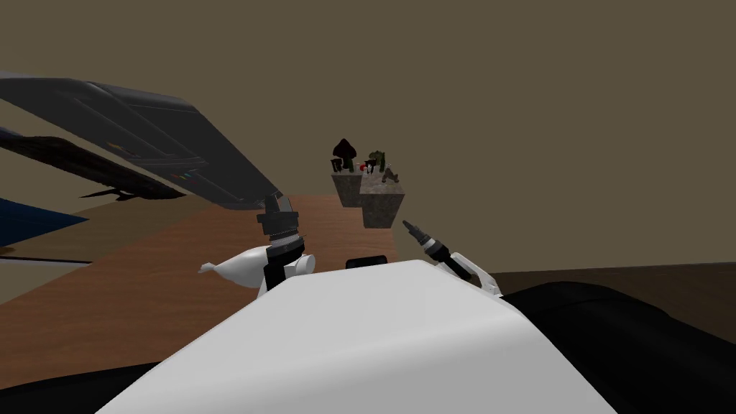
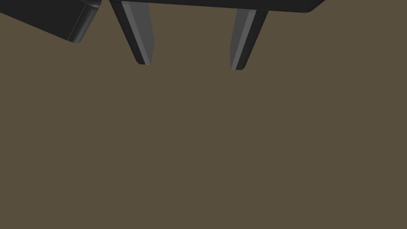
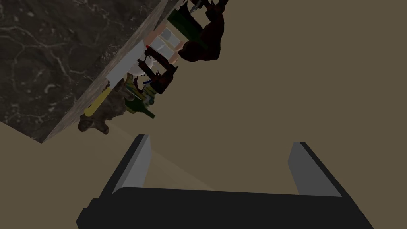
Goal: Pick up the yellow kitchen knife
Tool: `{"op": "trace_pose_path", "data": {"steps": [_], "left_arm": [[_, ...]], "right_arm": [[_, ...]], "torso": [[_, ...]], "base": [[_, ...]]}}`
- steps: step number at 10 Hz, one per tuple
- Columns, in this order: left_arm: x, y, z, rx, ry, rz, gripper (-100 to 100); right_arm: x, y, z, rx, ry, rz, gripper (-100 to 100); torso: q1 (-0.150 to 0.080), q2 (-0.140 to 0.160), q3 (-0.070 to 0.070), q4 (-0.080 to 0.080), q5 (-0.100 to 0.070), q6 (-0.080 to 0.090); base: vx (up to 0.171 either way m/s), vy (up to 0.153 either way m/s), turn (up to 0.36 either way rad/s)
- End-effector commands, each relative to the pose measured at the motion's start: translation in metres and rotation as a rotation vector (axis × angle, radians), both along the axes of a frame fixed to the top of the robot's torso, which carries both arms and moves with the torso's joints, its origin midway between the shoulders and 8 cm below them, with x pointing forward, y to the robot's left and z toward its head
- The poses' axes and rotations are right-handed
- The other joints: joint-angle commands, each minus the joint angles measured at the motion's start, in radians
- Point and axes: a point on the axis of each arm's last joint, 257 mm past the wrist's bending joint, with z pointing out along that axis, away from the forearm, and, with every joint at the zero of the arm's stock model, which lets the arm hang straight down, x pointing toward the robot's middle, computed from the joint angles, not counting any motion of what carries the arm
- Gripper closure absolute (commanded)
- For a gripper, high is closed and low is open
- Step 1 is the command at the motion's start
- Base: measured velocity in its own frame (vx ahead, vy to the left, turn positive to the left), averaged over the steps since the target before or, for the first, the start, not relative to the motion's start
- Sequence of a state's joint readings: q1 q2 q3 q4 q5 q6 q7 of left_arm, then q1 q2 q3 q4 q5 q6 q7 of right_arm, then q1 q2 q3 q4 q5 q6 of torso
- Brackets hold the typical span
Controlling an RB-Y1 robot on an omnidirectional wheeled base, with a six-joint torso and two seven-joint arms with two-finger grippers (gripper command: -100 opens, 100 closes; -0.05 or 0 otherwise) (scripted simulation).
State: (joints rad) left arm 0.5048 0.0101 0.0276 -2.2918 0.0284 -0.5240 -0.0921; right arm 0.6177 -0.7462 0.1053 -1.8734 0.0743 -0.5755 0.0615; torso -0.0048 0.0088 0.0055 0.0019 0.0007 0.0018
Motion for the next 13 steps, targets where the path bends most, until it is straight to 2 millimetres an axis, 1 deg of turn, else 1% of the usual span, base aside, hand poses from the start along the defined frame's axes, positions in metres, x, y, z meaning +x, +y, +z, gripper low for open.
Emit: {"op": "trace_pose_path", "data": {"steps": [1, 2, 3, 4, 5, 6, 7, 8, 9, 10, 11, 12, 13], "left_arm": [[0.0, 0.0, 0.0, 0.0, 0.0, 0.0, 0], [0.0, 0.0, 0.0, 0.0, 0.0, 0.0, 0], [0.0, 0.0, 0.0, 0.0, 0.0, 0.0, 0], [0.0, 0.0, 0.0, 0.0, 0.0, 0.0, 0], [0.0, 0.0, 0.0, 0.0, 0.0, 0.0, 0], [0.0, 0.0, 0.0, 0.0, 0.0, 0.0, 0], [0.0, 0.0, 0.0, 0.0, 0.0, 0.0, 0], [0.0, 0.0, 0.0, 0.0, 0.0, 0.0, 0], [0.0, 0.0, 0.0, 0.0, 0.0, 0.0, 0], [0.0, 0.0, 0.0, 0.0, 0.0, 0.0, 0], [0.0, 0.0, 0.0, 0.0, 0.0, 0.0, 0], [0.0, 0.0, 0.0, 0.0, 0.0, 0.0, 0], [0.0, 0.0, 0.0, 0.0, 0.0, 0.0, 0]], "right_arm": [[-0.006, -0.005, -0.016, -0.058, 0.033, 0.031, -100], [-0.006, -0.005, -0.016, -0.066, 0.035, 0.036, -100], [-0.012, -0.01, -0.03, -0.12, 0.061, 0.063, -100], [-0.012, -0.011, -0.03, -0.129, 0.063, 0.069, -100], [-0.017, -0.017, -0.045, -0.191, 0.089, 0.098, -100], [-0.018, -0.019, -0.045, -0.201, 0.091, 0.104, -100], [-0.023, -0.027, -0.06, -0.265, 0.116, 0.132, -100], [-0.023, -0.029, -0.06, -0.281, 0.119, 0.141, -100], [-0.028, -0.04, -0.075, -0.348, 0.142, 0.168, -100], [-0.028, -0.043, -0.074, -0.368, 0.146, 0.179, -100], [-0.033, -0.056, -0.088, -0.439, 0.169, 0.205, -100], [-0.033, -0.061, -0.087, -0.463, 0.174, 0.218, -100], [-0.036, -0.071, -0.098, -0.531, 0.187, 0.251, -100]], "torso": [[0.0, 0.0, 0.0, 0.0, 0.0, 0.0], [0.001, -0.001, -0.001, 0.0, 0.0, -0.001], [0.0, -0.002, -0.001, 0.0, 0.0, 0.0], [0.001, -0.002, -0.001, -0.001, 0.0, -0.001], [0.001, -0.003, -0.002, -0.001, 0.0, 0.0], [0.001, -0.004, -0.002, -0.001, 0.0, -0.001], [0.0, -0.005, -0.003, -0.001, 0.0, 0.0], [0.0, -0.006, -0.004, -0.001, 0.0, -0.001], [-0.001, -0.007, -0.004, -0.002, 0.0, 0.0], [0.0, -0.008, -0.005, -0.002, 0.0, -0.001], [-0.001, -0.008, -0.005, -0.002, 0.0, 0.0], [-0.001, -0.009, -0.005, -0.002, 0.0, -0.001], [-0.003, -0.012, -0.007, -0.003, 0.002, -0.003]], "base": [[-0.039, 0.052, 0.157], [-0.032, 0.047, 0.059], [-0.027, 0.059, 0.124], [-0.017, 0.053, 0.074], [-0.001, 0.054, 0.149], [0.011, 0.044, 0.083], [0.031, 0.046, 0.157], [0.034, 0.035, 0.093], [0.057, 0.045, 0.15], [0.046, 0.032, 0.096], [0.073, 0.03, 0.198], [0.074, 0.024, 0.068], [0.095, 0.023, 0.157]]}}
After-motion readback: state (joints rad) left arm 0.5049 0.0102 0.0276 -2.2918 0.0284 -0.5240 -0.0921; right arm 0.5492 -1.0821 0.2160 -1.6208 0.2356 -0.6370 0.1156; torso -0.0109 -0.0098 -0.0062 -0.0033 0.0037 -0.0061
